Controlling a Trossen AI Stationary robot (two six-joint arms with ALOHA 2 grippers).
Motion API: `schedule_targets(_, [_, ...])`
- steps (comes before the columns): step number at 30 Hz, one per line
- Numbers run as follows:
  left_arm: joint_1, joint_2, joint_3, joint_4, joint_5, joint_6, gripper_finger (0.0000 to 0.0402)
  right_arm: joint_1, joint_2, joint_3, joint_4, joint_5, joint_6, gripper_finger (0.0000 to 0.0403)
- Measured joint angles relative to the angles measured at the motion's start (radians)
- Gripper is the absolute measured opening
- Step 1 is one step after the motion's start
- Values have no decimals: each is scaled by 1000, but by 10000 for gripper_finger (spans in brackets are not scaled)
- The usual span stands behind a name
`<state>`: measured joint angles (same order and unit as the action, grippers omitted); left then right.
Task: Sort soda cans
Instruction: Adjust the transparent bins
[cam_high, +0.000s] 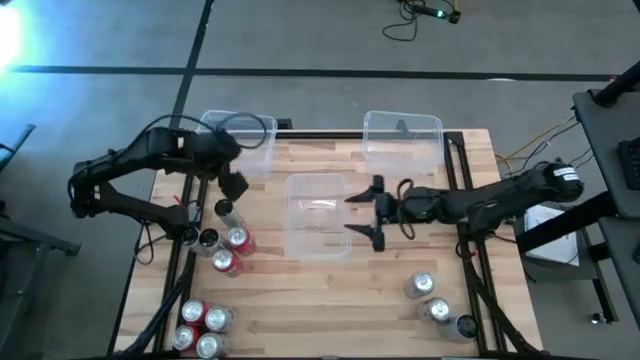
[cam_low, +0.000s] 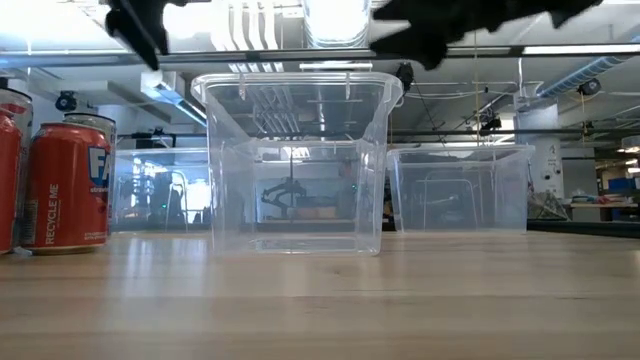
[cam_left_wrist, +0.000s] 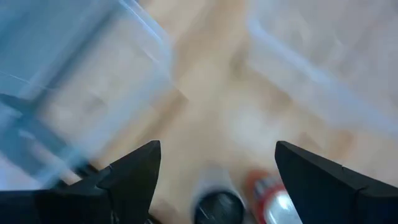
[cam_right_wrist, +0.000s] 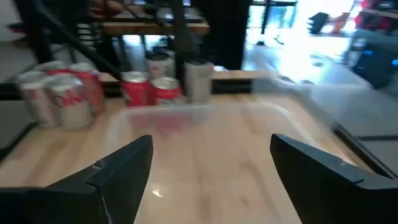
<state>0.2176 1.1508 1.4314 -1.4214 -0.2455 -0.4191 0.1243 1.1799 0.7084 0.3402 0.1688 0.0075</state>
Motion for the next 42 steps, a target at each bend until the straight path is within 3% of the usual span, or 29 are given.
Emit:
schedule_targets(4, [19, 22, 35, 72, -136, -82, 300, 21, 87, 109, -58, -35, -53, 301])
schedule_targets(15, [283, 243, 54, 112, -111, -144, 257, 68, 168, 324, -424, -38, -51, 284])
schedule_targets(22, [317, 383, 55, 213, -15, -90, 231, 100, 166, 322, -468, -38, -6, 300])
schedule_targets(36, [420, 669, 187, 216, 53, -20, 225, 123, 157, 318, -476, -38, 19, 298])
schedule_targets(39, [425, 701, 192, 206, 53, 12, 202, 130, 157, 318, -503, -38, 20, 293])
schedule_targets(42, [423, 710, 191, 197, 54, 35, 151, 132, 157, 318, -520, -38, 31, 288])
